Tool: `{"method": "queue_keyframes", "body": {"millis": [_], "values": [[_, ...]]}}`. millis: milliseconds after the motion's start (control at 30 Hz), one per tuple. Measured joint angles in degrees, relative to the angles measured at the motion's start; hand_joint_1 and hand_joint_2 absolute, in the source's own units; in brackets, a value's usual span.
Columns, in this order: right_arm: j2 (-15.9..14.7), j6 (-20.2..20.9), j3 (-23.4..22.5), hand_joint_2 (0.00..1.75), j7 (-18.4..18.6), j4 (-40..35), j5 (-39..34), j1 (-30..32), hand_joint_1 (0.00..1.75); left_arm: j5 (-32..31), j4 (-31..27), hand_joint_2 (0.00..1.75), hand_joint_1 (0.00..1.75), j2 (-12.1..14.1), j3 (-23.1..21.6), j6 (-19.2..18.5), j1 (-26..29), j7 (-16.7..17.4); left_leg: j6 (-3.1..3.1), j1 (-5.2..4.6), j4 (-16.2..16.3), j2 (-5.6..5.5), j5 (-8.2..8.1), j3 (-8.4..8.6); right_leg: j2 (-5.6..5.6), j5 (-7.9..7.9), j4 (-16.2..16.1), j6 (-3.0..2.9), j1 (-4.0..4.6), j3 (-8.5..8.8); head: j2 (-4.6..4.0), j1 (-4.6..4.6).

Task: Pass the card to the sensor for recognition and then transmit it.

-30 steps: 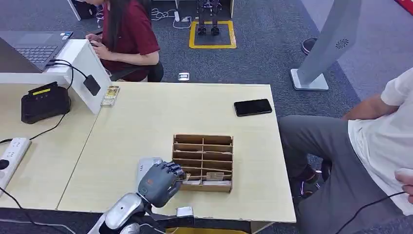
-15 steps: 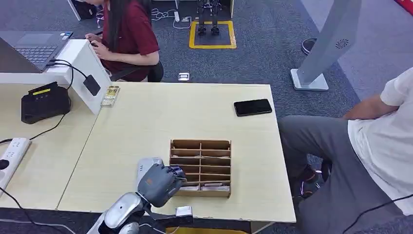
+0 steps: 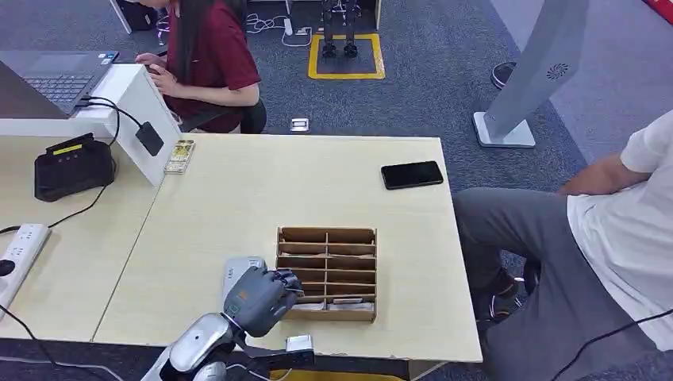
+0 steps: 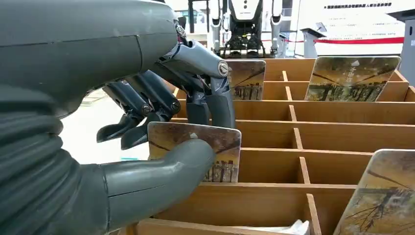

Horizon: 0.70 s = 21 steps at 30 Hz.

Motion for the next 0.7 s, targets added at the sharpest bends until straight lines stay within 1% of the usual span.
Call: {"method": "queue_keyframes", "body": {"millis": [100, 200, 300, 367, 433, 467, 533, 567, 600, 633, 667, 700], "values": [[0.0, 0.0, 0.0, 0.00, 0.0, 0.0, 0.0, 0.0, 0.00, 0.7, 0.0, 1.75, 1.75, 0.0, 0.0, -0.4, 0.0, -0.1, 0.00, 0.00, 0.0, 0.00, 0.00, 0.00, 0.00, 0.00, 0.0, 0.00, 0.00, 0.00, -0.02, 0.00], [0.0, 0.1, 0.0, 0.00, 0.0, 0.0, 0.2, 0.0, 0.00, 5.6, 0.4, 1.75, 1.75, 0.1, 1.1, -2.1, -0.4, -1.1, 0.00, 0.00, 0.0, 0.00, 0.00, 0.01, 0.00, 0.00, 0.0, 0.00, 0.00, 0.00, 0.00, 0.00], [0.0, 0.5, 0.0, 0.00, 0.0, 0.0, 1.0, 0.0, 0.00, 11.4, 0.6, 1.75, 1.75, 0.2, 3.9, -3.5, -2.7, -2.9, 0.03, 0.01, 0.0, -0.01, 0.04, 0.02, -0.01, 0.02, 0.0, 0.00, 0.01, -0.01, -0.02, 0.00], [0.0, 0.6, 0.0, 0.00, 0.0, 0.0, 1.0, 0.0, 0.00, 14.9, -0.5, 1.75, 1.75, 0.5, 6.1, -6.5, -5.6, -3.1, -0.03, 0.03, 0.0, -0.05, 0.12, -0.01, -0.05, 0.08, 0.0, -0.02, 0.03, -0.02, 0.00, 0.02], [0.0, 0.8, 0.0, 0.00, 0.0, 0.0, 1.0, 0.0, 0.00, 17.8, -2.3, 1.75, 1.75, 0.9, 8.6, -10.1, -9.5, -3.1, -0.01, 0.03, 0.0, -0.12, 0.17, -0.01, -0.10, 0.10, 0.0, -0.03, 0.03, -0.02, 0.00, 0.00], [0.0, 0.9, 0.0, 0.00, 0.0, 0.0, 1.1, 0.0, 0.00, 18.3, -2.9, 1.75, 1.75, 1.1, 9.7, -11.3, -11.9, -2.5, -0.01, 0.03, 0.0, -0.15, 0.24, 0.00, -0.12, 0.16, 0.0, 0.00, 0.03, -0.04, 0.00, -0.02], [0.0, 1.2, 0.1, 0.00, 0.1, 0.1, 1.2, 0.0, 0.00, 17.8, -3.2, 1.75, 1.75, 1.4, 11.7, -14.7, -19.3, 1.8, -0.06, 0.07, 0.1, -0.35, 0.41, -0.22, -0.28, 0.26, 0.0, 0.01, 0.07, -0.18, 0.00, -0.02], [0.0, 1.4, 0.1, 0.00, 0.1, 0.1, 1.3, 0.0, 0.00, 16.4, -2.7, 1.75, 1.75, 1.4, 12.6, -16.3, -24.4, 4.6, 0.04, 0.10, 0.1, -0.49, 0.54, -0.44, -0.43, 0.37, 0.0, -0.03, 0.09, -0.28, 0.00, 0.02], [0.0, 1.5, 0.1, 0.00, 0.0, 0.1, 1.4, -0.1, 0.00, 14.7, -1.2, 1.75, 1.75, 1.4, 13.8, -17.2, -29.7, 7.2, -0.04, 0.11, 0.1, -0.57, 0.61, -0.55, -0.52, 0.46, 0.0, 0.03, 0.09, -0.34, 0.00, 0.02], [0.0, 1.7, 0.2, 0.00, 0.0, 0.1, 1.7, -0.2, 0.00, 13.3, 0.5, 1.75, 1.75, 1.4, 14.6, -17.2, -33.6, 7.9, -0.08, 0.09, 0.1, -0.55, 0.63, -0.54, -0.48, 0.49, 0.1, 0.02, 0.08, -0.34, 0.00, 0.02], [0.0, 1.8, 0.2, 0.00, 0.0, 0.1, 1.9, -0.2, 0.00, 12.0, 2.3, 1.75, 1.75, 1.4, 15.6, -17.1, -36.8, 7.9, -0.08, 0.06, 0.1, -0.46, 0.62, -0.49, -0.39, 0.50, 0.1, 0.01, 0.05, -0.33, 0.00, -0.02], [0.0, 1.9, 0.2, 0.00, 0.0, 0.1, 1.9, -0.2, 0.00, 11.0, 3.7, 1.75, 1.75, 1.4, 16.3, -17.0, -38.9, 7.9, -0.08, 0.05, 0.1, -0.37, 0.62, -0.45, -0.30, 0.51, 0.1, 0.00, 0.04, -0.34, -0.02, 0.00]]}}
